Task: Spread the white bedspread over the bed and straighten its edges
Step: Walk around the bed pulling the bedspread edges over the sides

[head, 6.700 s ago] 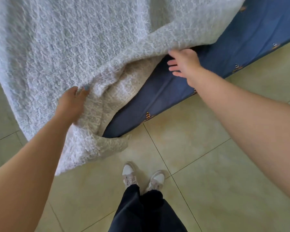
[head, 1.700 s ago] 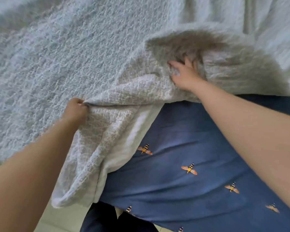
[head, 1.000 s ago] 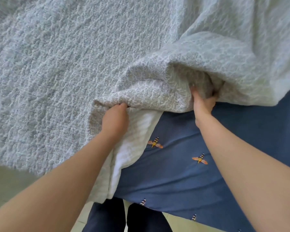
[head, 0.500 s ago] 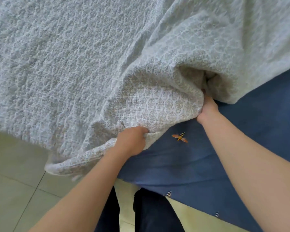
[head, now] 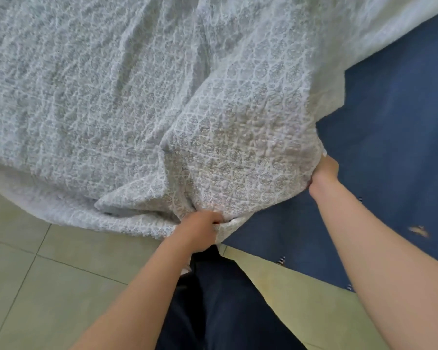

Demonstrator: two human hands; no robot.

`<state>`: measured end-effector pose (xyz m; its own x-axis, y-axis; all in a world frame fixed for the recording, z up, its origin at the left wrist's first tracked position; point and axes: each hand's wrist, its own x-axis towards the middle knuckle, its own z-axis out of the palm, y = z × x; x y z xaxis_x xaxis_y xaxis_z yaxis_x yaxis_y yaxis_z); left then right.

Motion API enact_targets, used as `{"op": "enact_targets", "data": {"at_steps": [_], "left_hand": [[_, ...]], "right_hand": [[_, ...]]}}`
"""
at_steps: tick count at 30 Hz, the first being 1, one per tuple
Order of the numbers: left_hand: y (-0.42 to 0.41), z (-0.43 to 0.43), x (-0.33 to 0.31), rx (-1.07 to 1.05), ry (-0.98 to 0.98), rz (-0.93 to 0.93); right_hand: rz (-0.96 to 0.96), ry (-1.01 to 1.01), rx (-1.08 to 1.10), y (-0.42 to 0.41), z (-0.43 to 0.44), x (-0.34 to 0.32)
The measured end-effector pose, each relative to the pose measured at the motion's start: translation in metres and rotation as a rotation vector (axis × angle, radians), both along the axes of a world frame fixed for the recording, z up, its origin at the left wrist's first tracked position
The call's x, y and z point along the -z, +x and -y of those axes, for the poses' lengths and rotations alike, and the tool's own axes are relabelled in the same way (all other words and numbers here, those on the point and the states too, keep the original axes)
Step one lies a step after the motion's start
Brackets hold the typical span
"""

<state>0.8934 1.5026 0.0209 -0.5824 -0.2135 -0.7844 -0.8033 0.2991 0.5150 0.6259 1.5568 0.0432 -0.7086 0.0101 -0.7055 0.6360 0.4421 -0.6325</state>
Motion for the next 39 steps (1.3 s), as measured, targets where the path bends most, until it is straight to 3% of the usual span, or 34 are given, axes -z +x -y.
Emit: {"op": "enact_targets", "data": {"at_steps": [7, 12, 16, 19, 23, 27, 33, 35, 39], "left_hand": [[0.023, -0.062, -0.003, 0.137, -0.087, 0.078], [0.034, -0.106, -0.013, 0.152, -0.325, 0.056], [0.048, -0.132, -0.009, 0.133, -0.481, 0.006], [0.059, -0.134, -0.001, 0.123, -0.516, 0.015], [0.068, -0.137, -0.001, 0.142, -0.497, 0.041], [0.082, -0.130, -0.004, 0.041, -0.487, 0.037], [0.085, -0.131, -0.024, -0.235, -0.426, 0.077], [0.076, -0.133, -0.036, -0.260, -0.487, 0.019], [0.068, -0.120, -0.067, -0.405, -0.508, -0.052]], "right_hand": [[0.072, 0.114, -0.038, 0.017, -0.078, 0.013], [0.129, 0.147, -0.148, 0.040, -0.095, -0.001], [-0.122, 0.003, -0.210, 0.054, -0.118, 0.003], [-0.166, -0.146, -0.454, 0.068, -0.131, 0.004], [-0.288, 0.011, -0.768, 0.079, -0.144, 0.013], [-0.446, 0.096, -0.854, 0.052, -0.144, 0.005], [-0.559, 0.131, -0.705, 0.026, -0.168, -0.039], [-0.581, 0.063, -0.674, 0.024, -0.162, -0.060], [-0.643, -0.157, -0.826, 0.018, -0.102, -0.109]]}}
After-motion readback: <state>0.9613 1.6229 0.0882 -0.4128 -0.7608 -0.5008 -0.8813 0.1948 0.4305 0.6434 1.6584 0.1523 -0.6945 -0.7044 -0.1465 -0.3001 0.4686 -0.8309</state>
